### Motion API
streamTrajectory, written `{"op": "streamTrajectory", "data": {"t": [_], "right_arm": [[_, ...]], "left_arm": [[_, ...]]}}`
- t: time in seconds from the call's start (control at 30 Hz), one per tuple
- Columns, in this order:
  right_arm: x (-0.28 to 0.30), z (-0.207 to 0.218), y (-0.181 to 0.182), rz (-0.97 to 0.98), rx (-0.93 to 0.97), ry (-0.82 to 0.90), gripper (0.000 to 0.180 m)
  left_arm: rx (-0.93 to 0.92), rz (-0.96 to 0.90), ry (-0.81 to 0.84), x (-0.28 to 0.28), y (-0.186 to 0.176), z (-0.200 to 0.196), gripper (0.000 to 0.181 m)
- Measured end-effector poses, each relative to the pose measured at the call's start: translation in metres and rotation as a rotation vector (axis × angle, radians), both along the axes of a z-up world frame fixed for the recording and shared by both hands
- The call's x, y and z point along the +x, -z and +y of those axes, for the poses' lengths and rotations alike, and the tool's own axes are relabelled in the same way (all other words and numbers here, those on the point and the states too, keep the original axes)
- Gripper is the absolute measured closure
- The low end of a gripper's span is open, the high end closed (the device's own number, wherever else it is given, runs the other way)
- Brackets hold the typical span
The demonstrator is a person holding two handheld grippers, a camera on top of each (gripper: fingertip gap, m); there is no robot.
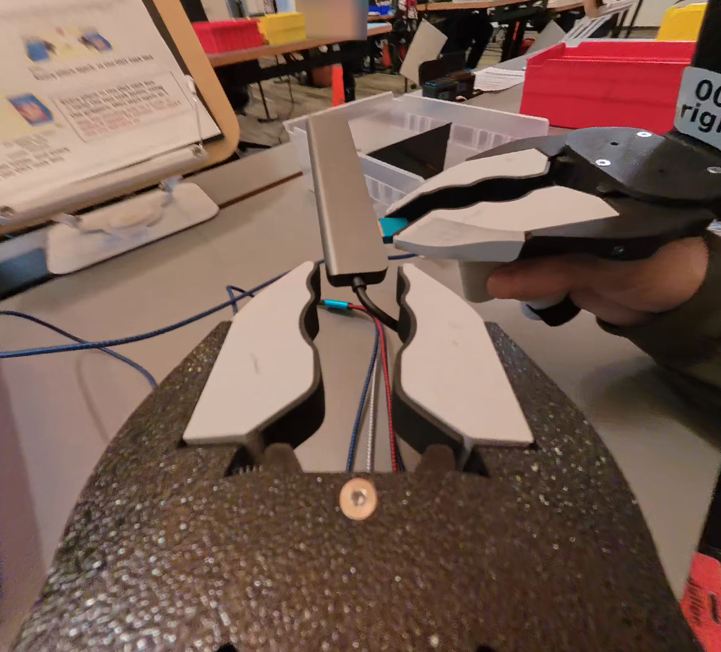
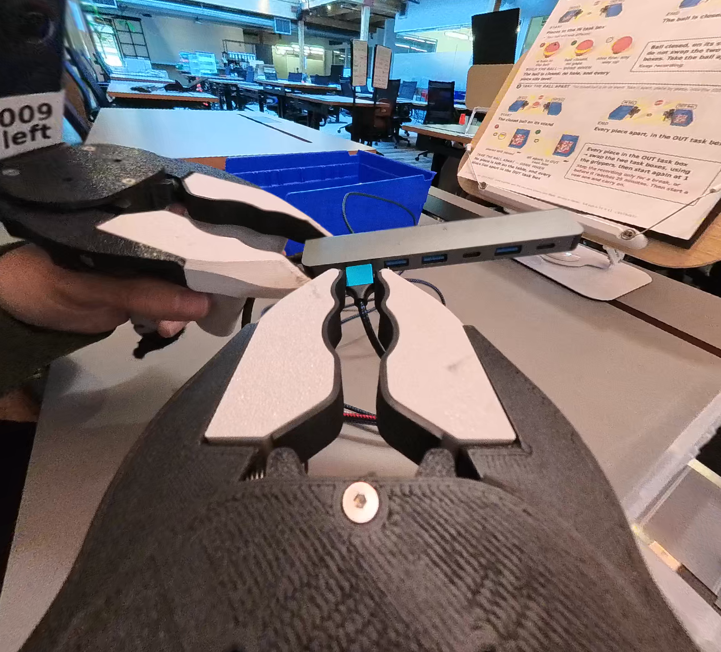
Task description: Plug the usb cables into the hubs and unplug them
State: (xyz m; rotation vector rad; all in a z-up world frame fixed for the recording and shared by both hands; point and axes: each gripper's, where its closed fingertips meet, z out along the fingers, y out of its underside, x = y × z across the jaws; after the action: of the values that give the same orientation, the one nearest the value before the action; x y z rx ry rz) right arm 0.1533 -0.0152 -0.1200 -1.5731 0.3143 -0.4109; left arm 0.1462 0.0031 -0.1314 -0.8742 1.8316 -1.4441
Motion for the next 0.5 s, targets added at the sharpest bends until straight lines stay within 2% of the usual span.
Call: {"op": "streamTrajectory", "data": {"t": [0.03,0.2,0.37,0.5], "right_arm": [[0.000,0.001,0.000,0.006,0.004,-0.004,0.166],[-0.002,0.009,0.003,0.044,0.017,-0.038,0.166],[-0.004,0.014,0.003,0.093,0.053,-0.060,0.166],[-0.005,0.017,0.000,0.046,0.060,-0.052,0.166]], "left_arm": [[0.015,-0.030,-0.010,0.000,-0.002,0.000,0.145],[0.093,-0.119,-0.056,0.000,0.002,0.007,0.143],[0.079,-0.176,-0.103,0.002,0.001,0.012,0.150],[0.054,-0.195,-0.129,0.001,-0.002,0.016,0.152]]}}
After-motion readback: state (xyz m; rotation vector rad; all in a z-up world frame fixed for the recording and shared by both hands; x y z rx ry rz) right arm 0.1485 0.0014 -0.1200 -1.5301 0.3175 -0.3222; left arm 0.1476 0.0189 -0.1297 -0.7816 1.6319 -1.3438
